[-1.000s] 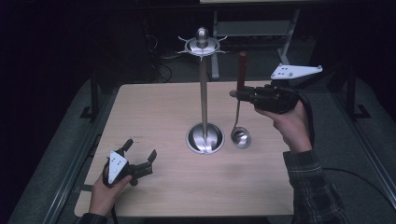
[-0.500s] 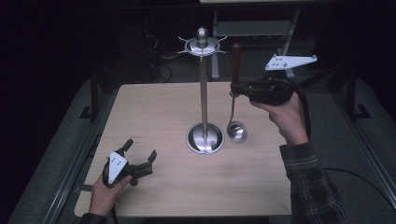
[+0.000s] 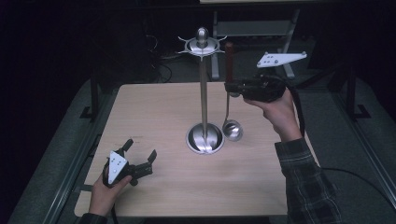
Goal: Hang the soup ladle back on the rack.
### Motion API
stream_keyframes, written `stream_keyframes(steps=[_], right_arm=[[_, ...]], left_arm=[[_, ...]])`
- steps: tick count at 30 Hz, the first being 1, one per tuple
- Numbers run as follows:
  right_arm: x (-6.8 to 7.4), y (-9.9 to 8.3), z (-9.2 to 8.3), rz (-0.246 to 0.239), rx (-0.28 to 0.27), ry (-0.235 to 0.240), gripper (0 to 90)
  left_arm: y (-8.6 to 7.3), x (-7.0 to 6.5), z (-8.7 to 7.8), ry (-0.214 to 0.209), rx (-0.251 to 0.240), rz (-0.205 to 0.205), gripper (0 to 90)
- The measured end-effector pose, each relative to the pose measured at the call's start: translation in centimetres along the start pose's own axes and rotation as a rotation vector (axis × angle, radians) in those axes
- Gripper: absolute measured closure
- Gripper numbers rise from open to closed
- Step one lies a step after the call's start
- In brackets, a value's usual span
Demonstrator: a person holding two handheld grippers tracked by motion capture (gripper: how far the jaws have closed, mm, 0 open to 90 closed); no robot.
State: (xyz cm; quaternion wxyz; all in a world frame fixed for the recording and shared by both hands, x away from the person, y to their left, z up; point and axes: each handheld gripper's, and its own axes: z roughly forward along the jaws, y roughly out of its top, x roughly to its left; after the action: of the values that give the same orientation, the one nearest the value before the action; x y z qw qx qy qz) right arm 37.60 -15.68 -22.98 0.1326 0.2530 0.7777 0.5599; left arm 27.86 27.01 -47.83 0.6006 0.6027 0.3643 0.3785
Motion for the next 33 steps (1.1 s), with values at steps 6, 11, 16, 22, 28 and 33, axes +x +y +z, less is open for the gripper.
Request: stream_keyframes(steps=[6, 11, 16, 22, 28, 33], right_arm=[[0.1, 0.2, 0.8, -0.001, 0.010, 0.005, 73.6], [0.1, 0.0, 1.6, -0.001, 0.022, 0.004, 73.4], [0.1, -0.1, 1.7, -0.002, 0.017, 0.001, 72.8], [0.0, -0.2, 1.4, 0.007, 0.016, -0.004, 68.8], [-0.2, -0.7, 1.0, 0.027, 0.022, -0.004, 61.3], [-0.5, -1.9, 0.7, 0.041, 0.017, -0.017, 56.0]], left_arm=[[0.0, 0.0, 0.0, -0.001, -0.004, 0.000, 0.3], [0.0, 0.0, 0.0, -0.002, -0.004, 0.000, 0.3], [0.0, -0.1, 0.0, -0.002, -0.004, 0.001, 0.3], [0.0, 0.0, 0.0, 0.000, 0.001, -0.001, 0.3], [0.0, -0.1, 0.1, 0.001, 0.012, -0.009, 0.3], [0.0, -0.1, 0.2, -0.002, 0.012, -0.001, 0.3]])
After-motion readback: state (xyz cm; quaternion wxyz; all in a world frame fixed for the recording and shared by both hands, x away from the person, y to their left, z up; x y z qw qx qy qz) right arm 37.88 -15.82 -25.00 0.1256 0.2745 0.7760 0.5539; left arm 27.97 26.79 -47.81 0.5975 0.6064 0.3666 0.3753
